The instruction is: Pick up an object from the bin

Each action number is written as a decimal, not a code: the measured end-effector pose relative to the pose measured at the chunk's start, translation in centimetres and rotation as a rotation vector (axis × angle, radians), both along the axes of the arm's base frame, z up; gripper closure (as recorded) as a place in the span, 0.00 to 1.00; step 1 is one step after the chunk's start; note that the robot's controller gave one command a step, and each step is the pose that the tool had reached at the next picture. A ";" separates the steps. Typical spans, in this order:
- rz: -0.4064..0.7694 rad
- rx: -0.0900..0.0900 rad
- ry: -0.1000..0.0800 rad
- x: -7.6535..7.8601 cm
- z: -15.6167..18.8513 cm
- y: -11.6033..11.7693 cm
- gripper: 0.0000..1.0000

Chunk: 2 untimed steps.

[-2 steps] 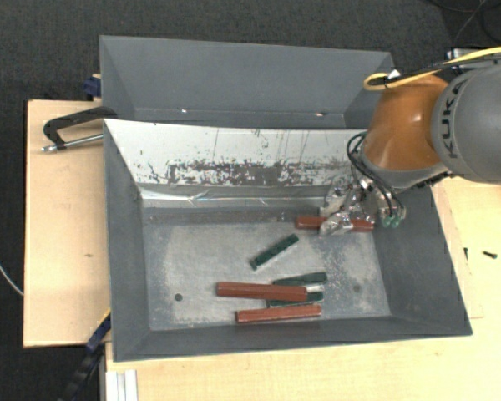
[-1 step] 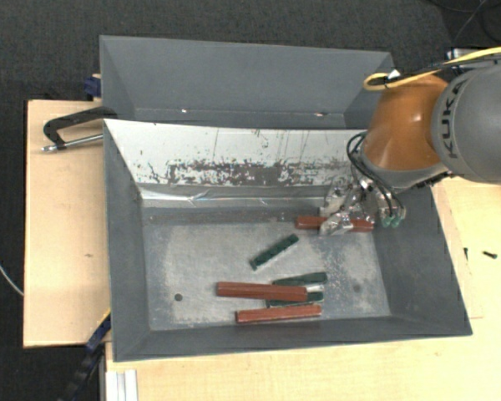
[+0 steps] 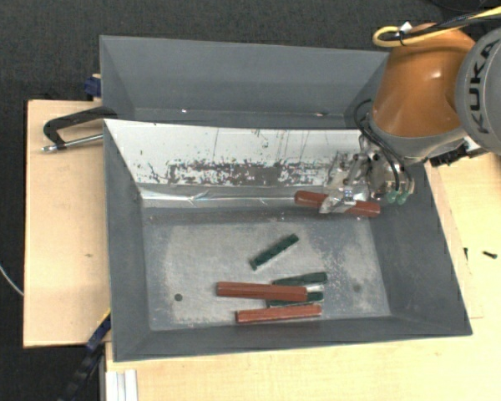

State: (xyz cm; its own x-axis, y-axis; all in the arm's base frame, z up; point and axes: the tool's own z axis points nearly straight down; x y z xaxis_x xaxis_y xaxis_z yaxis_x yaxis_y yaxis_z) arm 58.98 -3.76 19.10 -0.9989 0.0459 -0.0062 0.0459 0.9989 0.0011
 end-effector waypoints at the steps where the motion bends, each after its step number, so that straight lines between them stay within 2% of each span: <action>1: 0.000 0.000 0.000 0.0 0.0 0.0 1.00; 2: 0.009 0.000 0.006 -0.1 4.6 0.1 1.00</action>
Offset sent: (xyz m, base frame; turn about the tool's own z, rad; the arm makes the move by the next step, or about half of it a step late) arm -0.0011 0.0027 0.1192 -0.0251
